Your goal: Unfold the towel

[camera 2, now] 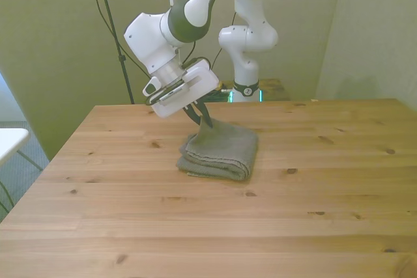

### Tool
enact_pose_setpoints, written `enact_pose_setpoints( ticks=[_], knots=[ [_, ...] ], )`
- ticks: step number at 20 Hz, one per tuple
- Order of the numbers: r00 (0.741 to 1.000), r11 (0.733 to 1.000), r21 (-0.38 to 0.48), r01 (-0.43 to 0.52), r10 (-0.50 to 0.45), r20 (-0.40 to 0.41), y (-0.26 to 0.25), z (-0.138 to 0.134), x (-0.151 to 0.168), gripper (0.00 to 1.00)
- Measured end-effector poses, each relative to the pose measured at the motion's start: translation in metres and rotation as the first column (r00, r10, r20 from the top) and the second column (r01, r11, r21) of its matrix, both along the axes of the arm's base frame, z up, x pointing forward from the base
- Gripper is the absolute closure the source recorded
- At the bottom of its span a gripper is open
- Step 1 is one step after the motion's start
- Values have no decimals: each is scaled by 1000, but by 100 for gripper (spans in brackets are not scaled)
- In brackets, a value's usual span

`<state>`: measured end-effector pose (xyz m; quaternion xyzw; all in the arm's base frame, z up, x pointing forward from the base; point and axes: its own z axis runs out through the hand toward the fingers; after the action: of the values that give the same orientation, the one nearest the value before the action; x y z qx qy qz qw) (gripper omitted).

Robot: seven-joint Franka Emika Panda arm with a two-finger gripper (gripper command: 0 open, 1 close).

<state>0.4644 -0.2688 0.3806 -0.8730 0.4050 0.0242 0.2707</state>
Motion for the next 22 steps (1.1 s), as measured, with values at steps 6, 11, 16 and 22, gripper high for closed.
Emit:
enact_pose_setpoints(
  ticks=[6,11,16,22],
  knots=[
    [998,999,-17,-47,47,48,20,32,18,100],
    [990,993,-25,-115,117,76,75,60,40,100],
    [982,985,-34,-168,170,82,129,74,62,100],
    [973,977,-47,-208,212,88,176,83,92,100]
  ],
)
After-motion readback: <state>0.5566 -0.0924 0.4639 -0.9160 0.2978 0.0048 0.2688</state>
